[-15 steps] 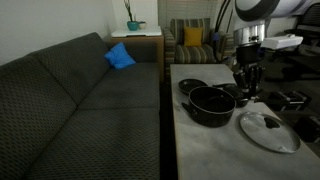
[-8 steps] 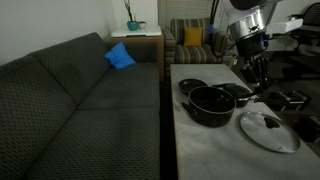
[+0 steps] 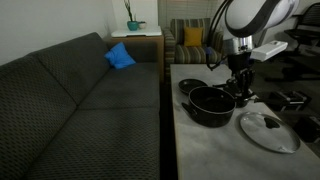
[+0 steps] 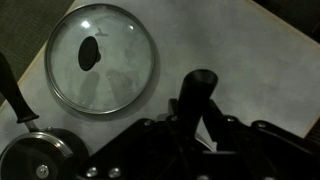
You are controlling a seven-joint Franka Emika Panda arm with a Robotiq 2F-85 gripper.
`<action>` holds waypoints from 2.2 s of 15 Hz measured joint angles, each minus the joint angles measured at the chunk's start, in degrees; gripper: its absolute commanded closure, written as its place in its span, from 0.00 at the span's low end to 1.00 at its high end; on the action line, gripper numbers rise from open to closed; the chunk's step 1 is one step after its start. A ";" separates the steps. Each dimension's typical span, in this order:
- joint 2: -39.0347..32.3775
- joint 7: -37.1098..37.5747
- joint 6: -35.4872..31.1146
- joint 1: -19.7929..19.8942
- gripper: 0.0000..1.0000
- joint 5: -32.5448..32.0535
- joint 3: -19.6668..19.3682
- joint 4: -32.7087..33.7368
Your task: Use the big spoon to stir the contents of the big pot
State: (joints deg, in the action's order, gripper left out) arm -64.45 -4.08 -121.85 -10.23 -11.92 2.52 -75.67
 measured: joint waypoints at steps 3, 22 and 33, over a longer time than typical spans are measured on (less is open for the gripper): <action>-3.30 0.04 -1.31 -0.23 0.93 0.00 0.00 3.18; -11.64 -0.83 -1.33 -2.66 0.93 -1.66 -2.94 16.67; -11.64 -0.83 -1.33 -0.02 0.93 -1.48 -5.45 15.71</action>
State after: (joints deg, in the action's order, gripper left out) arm -76.09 -4.91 -123.18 -10.24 -13.39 -2.93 -59.96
